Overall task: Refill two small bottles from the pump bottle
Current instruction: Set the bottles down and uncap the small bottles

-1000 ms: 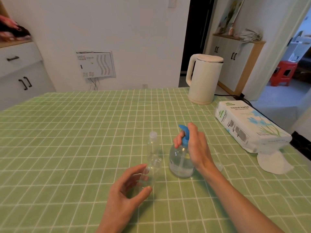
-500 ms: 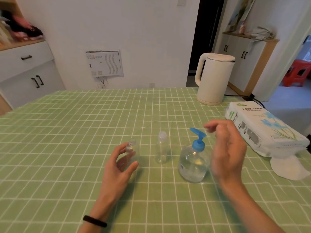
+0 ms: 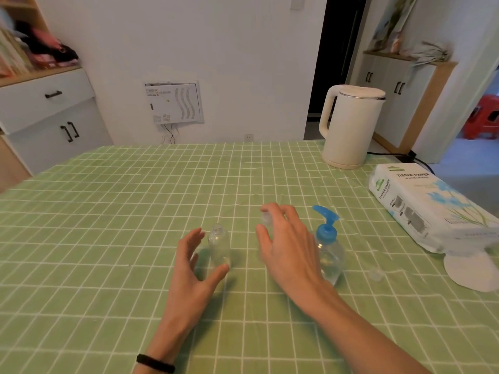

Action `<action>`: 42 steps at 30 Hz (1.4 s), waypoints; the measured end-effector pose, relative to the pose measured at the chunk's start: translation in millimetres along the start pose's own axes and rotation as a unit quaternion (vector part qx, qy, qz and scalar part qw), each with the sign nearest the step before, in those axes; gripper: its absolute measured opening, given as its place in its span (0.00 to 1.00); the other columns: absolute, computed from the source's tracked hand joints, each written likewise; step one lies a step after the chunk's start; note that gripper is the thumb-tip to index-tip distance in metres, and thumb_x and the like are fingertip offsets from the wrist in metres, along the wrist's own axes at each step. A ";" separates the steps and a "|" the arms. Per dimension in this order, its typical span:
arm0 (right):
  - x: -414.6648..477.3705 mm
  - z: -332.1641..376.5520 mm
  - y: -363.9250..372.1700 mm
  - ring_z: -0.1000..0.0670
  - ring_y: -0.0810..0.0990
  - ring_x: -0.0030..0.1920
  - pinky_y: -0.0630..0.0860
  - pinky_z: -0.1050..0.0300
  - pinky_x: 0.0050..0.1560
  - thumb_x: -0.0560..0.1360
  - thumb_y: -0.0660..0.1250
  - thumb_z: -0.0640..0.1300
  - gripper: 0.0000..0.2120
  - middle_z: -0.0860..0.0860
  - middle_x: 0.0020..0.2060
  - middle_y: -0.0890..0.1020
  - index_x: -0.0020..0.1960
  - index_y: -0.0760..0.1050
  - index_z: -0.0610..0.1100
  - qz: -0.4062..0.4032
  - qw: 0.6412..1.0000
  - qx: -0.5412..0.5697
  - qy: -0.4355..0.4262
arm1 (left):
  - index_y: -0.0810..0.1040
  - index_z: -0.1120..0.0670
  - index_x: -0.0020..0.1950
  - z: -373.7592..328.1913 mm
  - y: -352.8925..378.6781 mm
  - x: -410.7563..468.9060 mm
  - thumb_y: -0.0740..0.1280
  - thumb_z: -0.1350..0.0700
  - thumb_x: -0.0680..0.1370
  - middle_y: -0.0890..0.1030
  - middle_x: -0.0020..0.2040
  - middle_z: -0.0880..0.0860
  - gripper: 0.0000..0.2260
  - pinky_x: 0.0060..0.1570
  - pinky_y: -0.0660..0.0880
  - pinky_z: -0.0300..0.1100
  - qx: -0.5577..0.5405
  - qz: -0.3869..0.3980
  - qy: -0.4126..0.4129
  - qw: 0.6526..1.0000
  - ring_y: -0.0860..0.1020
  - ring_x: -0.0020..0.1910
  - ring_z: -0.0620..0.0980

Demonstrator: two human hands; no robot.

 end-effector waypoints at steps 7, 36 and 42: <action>-12.7 -1.2 -21.2 0.57 0.81 0.41 0.79 0.53 0.49 0.82 0.68 0.49 0.07 0.61 0.53 0.82 0.60 0.80 0.52 -0.014 0.994 0.103 -0.038 | 0.71 0.47 0.72 -41.0 17.5 -47.9 0.74 0.43 0.72 0.76 0.68 0.37 0.30 0.66 0.73 0.31 0.048 -0.035 0.133 0.989 0.76 0.69 0.43; -75.2 -54.3 -62.5 0.57 0.84 0.50 0.79 0.65 0.42 0.75 0.76 0.51 0.23 0.64 0.58 0.80 0.67 0.76 0.66 0.101 0.969 0.220 -0.047 | 0.81 0.46 0.67 -24.3 53.5 -74.2 0.82 0.61 0.70 0.86 0.60 0.37 0.27 0.65 0.74 0.29 0.019 0.125 0.028 0.992 0.83 0.61 0.37; -75.9 -61.4 -67.2 0.56 0.84 0.45 0.76 0.69 0.42 0.73 0.73 0.62 0.23 0.64 0.57 0.81 0.66 0.76 0.66 0.113 0.974 0.194 -0.034 | 0.81 0.44 0.65 -23.1 53.4 -75.7 0.82 0.64 0.70 0.86 0.58 0.37 0.27 0.64 0.74 0.27 0.013 0.124 0.021 0.992 0.83 0.61 0.36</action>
Point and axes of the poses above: each hand's wrist, its own x-axis towards the middle knuckle, its own y-axis out of the palm, z = x × y, the point moved 3 cm from there along x, towards the middle knuckle
